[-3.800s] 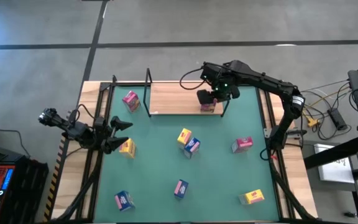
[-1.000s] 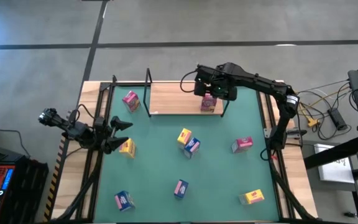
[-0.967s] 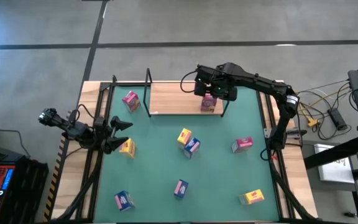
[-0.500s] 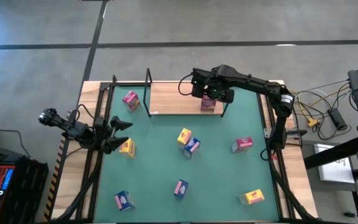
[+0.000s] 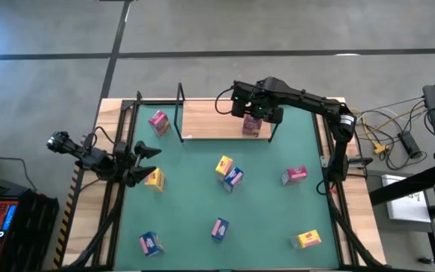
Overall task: Stack cereal on shelf
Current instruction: Put the top right pink cereal box on the shelf
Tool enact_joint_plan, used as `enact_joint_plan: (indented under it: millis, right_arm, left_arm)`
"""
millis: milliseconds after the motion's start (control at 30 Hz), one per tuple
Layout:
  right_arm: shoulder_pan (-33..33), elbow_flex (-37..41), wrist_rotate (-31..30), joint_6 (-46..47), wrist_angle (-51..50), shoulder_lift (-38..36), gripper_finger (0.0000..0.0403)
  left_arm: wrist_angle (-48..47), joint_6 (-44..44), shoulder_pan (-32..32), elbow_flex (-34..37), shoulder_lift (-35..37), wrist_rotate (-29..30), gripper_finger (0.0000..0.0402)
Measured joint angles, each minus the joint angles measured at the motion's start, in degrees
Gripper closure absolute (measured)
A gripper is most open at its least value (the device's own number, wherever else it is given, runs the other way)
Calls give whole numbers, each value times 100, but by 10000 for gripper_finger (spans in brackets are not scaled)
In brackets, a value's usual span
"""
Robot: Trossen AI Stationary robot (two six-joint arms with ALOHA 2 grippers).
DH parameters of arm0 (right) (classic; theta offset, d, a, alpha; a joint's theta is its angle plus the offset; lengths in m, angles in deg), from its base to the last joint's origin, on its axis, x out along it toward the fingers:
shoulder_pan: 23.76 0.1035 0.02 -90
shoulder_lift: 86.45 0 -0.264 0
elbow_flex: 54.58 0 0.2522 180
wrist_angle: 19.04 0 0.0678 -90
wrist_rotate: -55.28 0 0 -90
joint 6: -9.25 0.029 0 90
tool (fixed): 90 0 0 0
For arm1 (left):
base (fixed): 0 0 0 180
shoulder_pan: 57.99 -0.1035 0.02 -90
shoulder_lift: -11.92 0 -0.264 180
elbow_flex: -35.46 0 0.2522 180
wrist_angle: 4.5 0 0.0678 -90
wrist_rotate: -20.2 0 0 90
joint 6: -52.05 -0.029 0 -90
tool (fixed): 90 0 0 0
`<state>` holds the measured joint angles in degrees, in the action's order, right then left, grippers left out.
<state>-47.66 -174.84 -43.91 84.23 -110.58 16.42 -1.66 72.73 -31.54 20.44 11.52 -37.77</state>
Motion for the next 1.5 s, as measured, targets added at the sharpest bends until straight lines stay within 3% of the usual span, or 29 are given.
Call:
enact_joint_plan:
  millis: [1067,1500]
  right_arm:
    - [-13,0,-79,-358,175,387,26]
    - [-26,19,-235,-356,217,387,111]
  left_arm:
    - [-1,-1,0,0,1,-2,3]
    - [0,-1,2,-1,2,0,3]
